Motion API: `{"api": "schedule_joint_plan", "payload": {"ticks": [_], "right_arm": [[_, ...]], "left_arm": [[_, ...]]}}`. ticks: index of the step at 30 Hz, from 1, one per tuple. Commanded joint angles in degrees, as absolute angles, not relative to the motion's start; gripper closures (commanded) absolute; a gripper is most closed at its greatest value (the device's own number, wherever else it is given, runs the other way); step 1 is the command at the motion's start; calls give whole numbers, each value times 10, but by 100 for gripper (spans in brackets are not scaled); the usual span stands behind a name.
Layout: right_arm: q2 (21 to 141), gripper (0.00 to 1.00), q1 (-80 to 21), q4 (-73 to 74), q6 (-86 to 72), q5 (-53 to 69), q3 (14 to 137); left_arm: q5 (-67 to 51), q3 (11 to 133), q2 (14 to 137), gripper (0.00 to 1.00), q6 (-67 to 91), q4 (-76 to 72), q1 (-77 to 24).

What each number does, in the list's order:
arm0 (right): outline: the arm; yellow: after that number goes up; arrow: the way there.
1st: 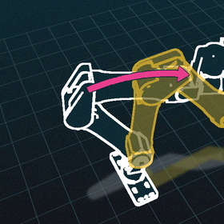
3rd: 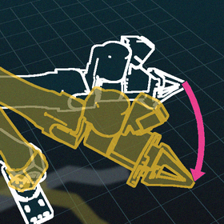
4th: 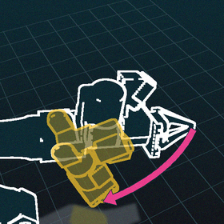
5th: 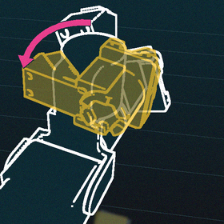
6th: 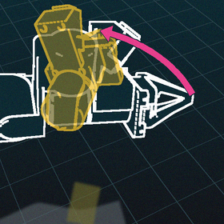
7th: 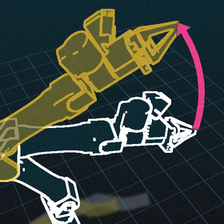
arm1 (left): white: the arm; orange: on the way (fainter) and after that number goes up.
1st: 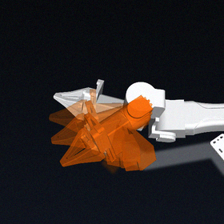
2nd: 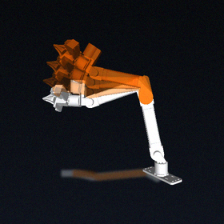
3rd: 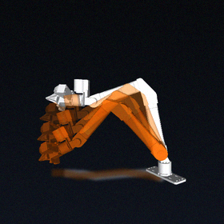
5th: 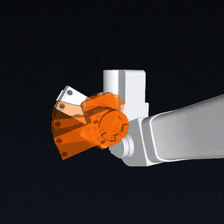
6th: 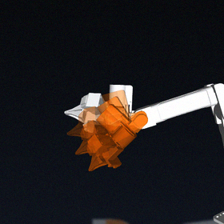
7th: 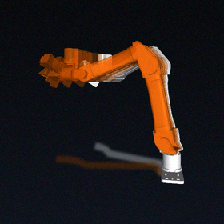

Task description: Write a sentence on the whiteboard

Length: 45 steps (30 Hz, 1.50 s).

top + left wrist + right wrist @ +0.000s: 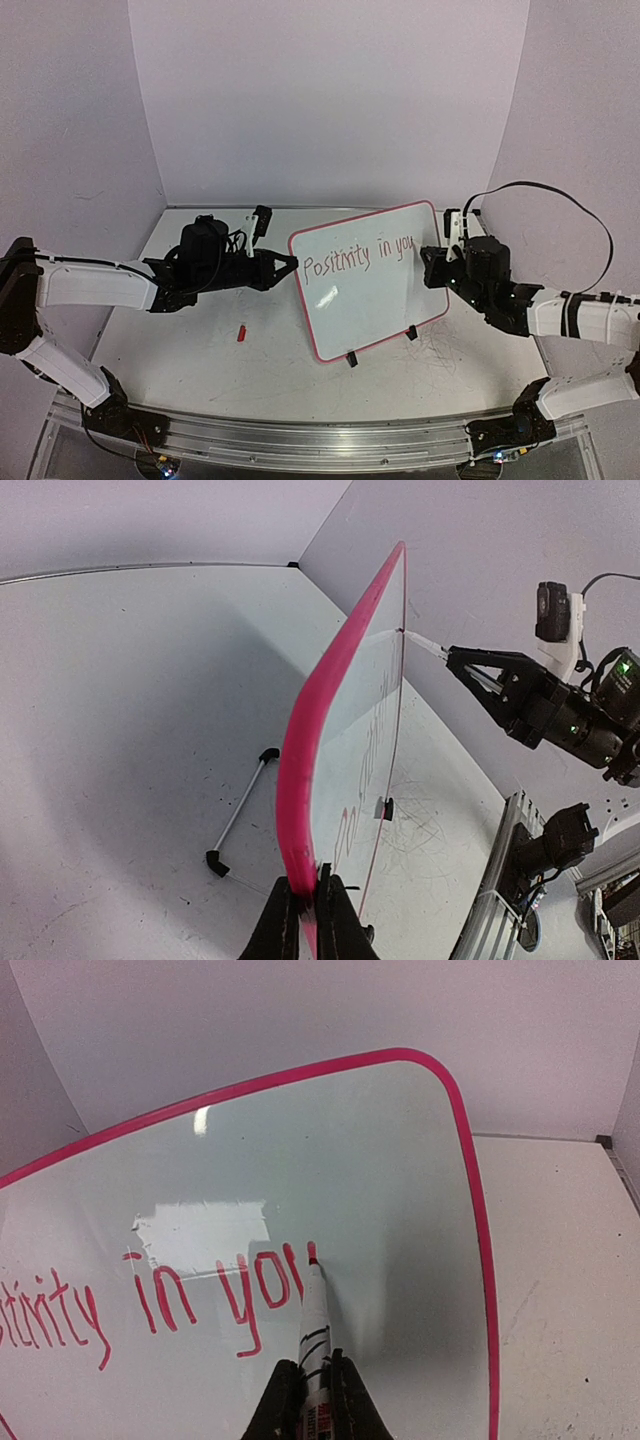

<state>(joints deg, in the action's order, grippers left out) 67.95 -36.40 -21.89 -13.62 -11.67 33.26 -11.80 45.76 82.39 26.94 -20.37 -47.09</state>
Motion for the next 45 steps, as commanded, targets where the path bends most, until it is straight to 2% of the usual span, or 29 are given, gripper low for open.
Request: {"api": "schedule_joint_plan", "payload": {"ticks": [1,22,45], "right_arm": [[666,100,-362,-215,-144,-110,318],[626,100,-361,-211,-131,-120,328],[683,100,-346,-239,-119,-118,370]], "left_arm": [[-93,478,814,100,244,-189,-468],[-92,477,811,100,244,-188,-468],[-94,472,809,100,244,-188,-468]]}}
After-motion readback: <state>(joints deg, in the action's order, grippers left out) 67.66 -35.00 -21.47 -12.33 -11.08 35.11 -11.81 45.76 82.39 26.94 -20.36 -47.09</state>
